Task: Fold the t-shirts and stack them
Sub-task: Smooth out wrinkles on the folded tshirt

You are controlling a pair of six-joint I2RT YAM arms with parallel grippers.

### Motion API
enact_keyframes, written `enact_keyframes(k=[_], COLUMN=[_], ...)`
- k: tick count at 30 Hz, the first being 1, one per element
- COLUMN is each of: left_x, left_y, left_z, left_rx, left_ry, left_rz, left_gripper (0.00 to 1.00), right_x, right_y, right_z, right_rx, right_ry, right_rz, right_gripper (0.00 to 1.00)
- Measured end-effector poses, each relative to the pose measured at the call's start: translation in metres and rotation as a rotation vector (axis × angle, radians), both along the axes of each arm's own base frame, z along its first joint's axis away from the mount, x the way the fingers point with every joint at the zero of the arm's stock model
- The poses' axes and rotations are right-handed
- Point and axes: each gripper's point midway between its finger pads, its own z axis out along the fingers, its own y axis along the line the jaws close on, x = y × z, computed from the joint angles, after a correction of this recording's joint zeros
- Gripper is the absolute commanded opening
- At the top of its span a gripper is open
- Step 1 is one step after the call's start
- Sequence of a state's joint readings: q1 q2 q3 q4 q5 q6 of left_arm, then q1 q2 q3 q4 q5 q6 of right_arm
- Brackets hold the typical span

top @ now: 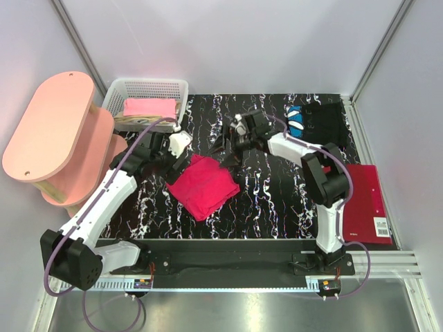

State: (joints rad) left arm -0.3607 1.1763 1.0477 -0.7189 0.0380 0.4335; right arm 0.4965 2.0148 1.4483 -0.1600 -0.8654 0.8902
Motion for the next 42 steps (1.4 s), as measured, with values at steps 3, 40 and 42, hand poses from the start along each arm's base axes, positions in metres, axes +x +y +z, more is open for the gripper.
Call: enact_keyframes(k=[3, 40, 42], left_x=[-0.005, -0.013, -0.014], left_y=[0.002, 0.004, 0.003], left_z=[-0.007, 0.000, -0.003], left_rx=[0.005, -0.014, -0.011], left_ry=[0.021, 0.013, 0.027], left_rz=[0.004, 0.005, -0.002], left_gripper=[0.99, 0.99, 0.99], right_x=[-0.013, -0.004, -0.004], right_y=[0.000, 0.051, 0.051], right_z=[-0.046, -0.096, -0.094], right_rx=[-0.030, -0.113, -0.112], right_ry=[0.089, 0.132, 0.123], right_rz=[0.022, 0.156, 0.158], right_gripper=[1.00, 1.00, 1.00])
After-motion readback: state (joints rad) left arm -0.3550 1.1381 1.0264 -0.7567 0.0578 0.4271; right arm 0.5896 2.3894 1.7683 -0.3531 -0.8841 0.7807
